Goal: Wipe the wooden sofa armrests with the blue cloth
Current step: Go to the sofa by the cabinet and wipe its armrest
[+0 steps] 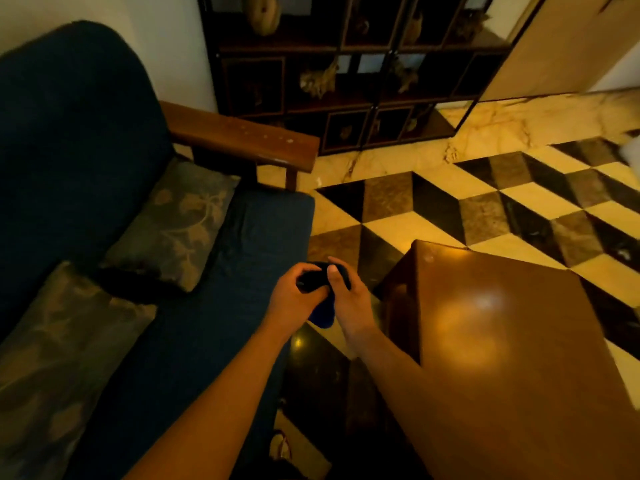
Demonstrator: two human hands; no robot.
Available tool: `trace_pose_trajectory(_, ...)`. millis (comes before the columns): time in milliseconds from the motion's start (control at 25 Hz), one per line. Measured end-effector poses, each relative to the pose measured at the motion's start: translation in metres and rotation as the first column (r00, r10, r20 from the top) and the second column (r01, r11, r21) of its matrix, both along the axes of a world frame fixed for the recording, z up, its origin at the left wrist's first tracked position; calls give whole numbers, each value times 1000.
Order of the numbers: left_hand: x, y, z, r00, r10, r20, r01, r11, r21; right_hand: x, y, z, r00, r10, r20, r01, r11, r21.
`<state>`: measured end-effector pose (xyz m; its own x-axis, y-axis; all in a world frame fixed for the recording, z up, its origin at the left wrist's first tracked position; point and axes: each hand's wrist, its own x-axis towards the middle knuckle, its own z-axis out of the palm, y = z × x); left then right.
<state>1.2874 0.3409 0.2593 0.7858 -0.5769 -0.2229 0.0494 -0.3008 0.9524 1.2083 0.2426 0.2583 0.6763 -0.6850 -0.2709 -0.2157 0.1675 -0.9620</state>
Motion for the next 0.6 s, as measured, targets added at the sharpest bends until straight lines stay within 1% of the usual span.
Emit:
trace_pose_trajectory(80, 28, -37, 3, 998, -63, 31, 61, 997, 50, 27, -35, -1, 999, -24, -27, 24, 1000, -3)
trace_pose_trajectory(160, 59, -80, -3, 996, -86, 37, 81, 990, 117, 54, -72, -8, 999, -21, -38, 22, 999, 28)
trace_pose_trajectory(280, 101, -136, -10, 997, -73, -31, 76, 990, 119, 97, -130, -13, 1000, -2, 1, 2, 999, 54)
trace_pose_trajectory(360, 134, -175, -5, 996, -11, -94, 19, 996, 90, 137, -182, -20, 999, 25, 35, -29, 989, 145)
trace_pose_trajectory(440, 169, -209, 1, 985, 90, -145, -77, 993, 93, 179, -234, -23, 997, 78, 24, -81, 964, 252)
trace_pose_trajectory(520, 200, -240, 9, 962, 171, -212, -154, 984, 94, 215, -279, -23, 989, 147, -12, -137, 944, 299)
trace_pose_trajectory(600, 230, -266, 14, 920, 218, -327, -217, 975, 41, 250, -315, -19, 977, 205, -49, -179, 929, 325)
